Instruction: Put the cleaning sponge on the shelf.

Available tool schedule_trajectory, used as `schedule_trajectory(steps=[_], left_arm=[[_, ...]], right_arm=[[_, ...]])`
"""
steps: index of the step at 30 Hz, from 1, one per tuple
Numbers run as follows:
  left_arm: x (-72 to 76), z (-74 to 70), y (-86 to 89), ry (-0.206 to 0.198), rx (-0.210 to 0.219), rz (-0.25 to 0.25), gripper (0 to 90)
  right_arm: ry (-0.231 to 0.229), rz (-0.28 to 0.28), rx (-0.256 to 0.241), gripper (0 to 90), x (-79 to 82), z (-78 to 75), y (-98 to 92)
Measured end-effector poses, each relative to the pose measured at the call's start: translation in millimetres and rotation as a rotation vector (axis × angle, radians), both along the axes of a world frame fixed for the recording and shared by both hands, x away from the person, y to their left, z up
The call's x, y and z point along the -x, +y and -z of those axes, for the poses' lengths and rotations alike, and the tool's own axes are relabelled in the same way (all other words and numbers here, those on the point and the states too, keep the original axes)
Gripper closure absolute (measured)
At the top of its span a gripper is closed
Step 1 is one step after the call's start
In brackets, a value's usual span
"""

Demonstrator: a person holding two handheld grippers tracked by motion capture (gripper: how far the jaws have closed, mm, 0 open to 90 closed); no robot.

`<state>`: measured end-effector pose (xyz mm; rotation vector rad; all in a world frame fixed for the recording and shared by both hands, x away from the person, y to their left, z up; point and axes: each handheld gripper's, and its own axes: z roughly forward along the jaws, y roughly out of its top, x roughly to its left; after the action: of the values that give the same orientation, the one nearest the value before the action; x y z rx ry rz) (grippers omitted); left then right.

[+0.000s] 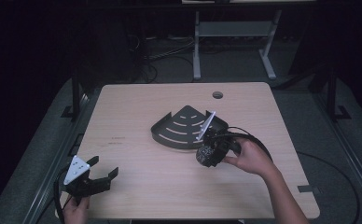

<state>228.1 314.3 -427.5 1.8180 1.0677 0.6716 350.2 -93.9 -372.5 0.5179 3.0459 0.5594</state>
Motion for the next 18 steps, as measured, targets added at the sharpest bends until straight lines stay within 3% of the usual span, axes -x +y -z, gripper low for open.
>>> schedule_trajectory(steps=[18], left_arm=[[-0.6, -0.1, -0.2, -0.001, 0.004, 0.001, 13.2]], right_arm=[[0.015, -0.008, 0.025, 33.3, -33.3, -7.7, 19.8]])
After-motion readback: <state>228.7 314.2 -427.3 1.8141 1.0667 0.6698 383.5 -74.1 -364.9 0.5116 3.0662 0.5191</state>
